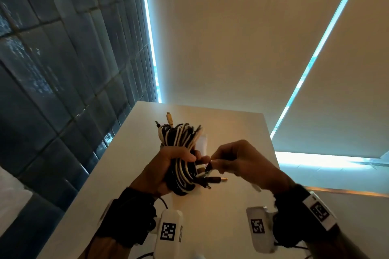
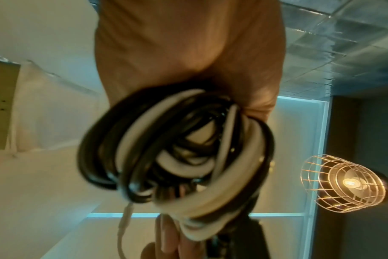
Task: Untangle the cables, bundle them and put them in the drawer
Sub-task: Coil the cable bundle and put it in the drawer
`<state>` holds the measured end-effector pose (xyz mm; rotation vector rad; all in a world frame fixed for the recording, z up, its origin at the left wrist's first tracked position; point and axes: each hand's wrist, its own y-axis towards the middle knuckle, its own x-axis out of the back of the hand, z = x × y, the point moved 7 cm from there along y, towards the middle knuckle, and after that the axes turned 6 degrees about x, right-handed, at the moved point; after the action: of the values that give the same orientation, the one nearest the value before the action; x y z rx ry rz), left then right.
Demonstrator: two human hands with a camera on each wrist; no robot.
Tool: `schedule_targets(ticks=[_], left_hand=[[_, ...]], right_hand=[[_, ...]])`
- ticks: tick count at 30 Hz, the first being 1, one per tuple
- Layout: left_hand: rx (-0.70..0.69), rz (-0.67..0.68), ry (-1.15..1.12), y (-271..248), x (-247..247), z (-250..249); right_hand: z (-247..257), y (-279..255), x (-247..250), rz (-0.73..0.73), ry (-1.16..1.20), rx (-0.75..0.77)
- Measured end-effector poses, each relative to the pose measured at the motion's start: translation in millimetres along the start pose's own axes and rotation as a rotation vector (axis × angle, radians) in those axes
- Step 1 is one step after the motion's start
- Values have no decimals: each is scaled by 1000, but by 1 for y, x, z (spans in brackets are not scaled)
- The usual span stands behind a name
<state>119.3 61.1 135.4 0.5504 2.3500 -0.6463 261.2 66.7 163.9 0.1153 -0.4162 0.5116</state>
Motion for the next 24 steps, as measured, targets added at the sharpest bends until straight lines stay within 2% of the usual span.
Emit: schedule_targets(ticks=[6, 8, 11, 13, 16, 20, 24], left_hand=[[142, 113, 188, -9, -19, 9], [172, 186, 167, -11, -25, 14], [189, 239, 125, -9, -27, 16], [232, 265, 74, -10, -28, 19], [232, 203, 151, -11, -25, 18], [145, 82, 201, -12, -14, 11], [37, 4, 217, -6, -6, 6]], right_hand=[[31, 10, 3, 133, -271, 171], [38, 11, 1, 149, -245, 216], [45, 13, 0, 157, -129, 251], [48, 14, 2, 161, -143, 277], [48, 13, 8, 198, -177, 252], [39, 13, 27, 168, -261, 160], [27, 13, 25, 210, -420, 85]])
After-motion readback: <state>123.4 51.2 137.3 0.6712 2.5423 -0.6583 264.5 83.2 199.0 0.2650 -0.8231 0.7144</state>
